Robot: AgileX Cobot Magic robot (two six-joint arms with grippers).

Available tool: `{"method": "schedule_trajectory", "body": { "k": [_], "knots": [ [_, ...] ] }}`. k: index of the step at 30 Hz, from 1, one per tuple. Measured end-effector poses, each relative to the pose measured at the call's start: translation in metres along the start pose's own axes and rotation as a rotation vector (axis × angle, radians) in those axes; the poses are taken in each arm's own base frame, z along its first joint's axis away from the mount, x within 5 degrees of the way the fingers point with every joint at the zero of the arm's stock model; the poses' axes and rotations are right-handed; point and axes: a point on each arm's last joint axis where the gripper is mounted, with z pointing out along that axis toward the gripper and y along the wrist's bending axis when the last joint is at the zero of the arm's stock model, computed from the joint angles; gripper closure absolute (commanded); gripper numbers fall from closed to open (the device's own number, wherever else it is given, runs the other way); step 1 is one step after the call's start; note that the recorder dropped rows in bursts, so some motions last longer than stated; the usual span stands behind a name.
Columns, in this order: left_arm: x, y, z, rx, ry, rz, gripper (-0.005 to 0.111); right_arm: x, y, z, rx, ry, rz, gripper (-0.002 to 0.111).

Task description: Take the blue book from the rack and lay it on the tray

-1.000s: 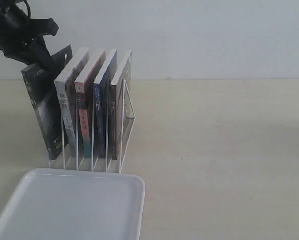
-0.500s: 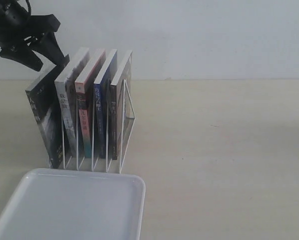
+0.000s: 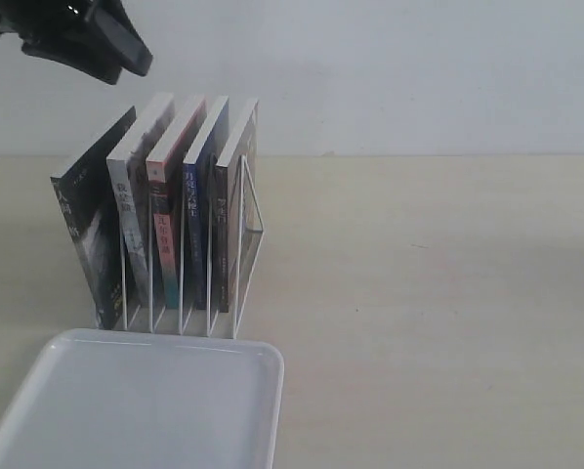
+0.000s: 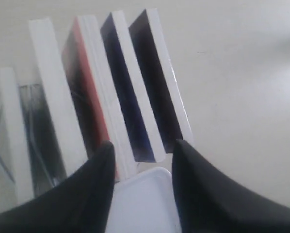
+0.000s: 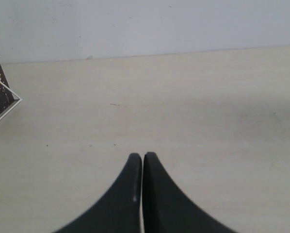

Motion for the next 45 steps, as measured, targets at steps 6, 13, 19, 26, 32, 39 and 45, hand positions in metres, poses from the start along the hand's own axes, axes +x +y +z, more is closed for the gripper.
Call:
{"method": "schedule_trajectory", "body": {
  "k": [6, 13, 19, 26, 32, 39, 45],
  "knots": [
    [0.000, -0.003, 0.028, 0.002, 0.068, 0.009, 0.072, 0.000, 0.000, 0.000, 0.000, 0.000, 0.000, 0.108],
    [0.000, 0.002, 0.037, -0.004, 0.090, -0.004, 0.062, 0.000, 0.000, 0.000, 0.000, 0.000, 0.000, 0.108],
    [0.000, 0.002, 0.038, -0.005, 0.085, -0.004, 0.061, 0.000, 0.000, 0.000, 0.000, 0.000, 0.000, 0.108],
    [0.000, 0.008, 0.044, -0.041, 0.106, -0.008, 0.061, 0.000, 0.000, 0.000, 0.000, 0.000, 0.000, 0.108],
    [0.001, 0.012, 0.046, -0.078, 0.118, -0.006, 0.061, 0.000, 0.000, 0.000, 0.000, 0.000, 0.000, 0.108],
    [0.004, -0.004, 0.053, -0.130, 0.149, 0.060, 0.061, 0.000, 0.000, 0.000, 0.000, 0.000, 0.002, 0.108],
    [0.003, -0.020, 0.048, -0.332, 0.140, 0.118, 0.061, 0.000, 0.000, 0.000, 0.000, 0.000, 0.002, 0.108]
  ]
}}
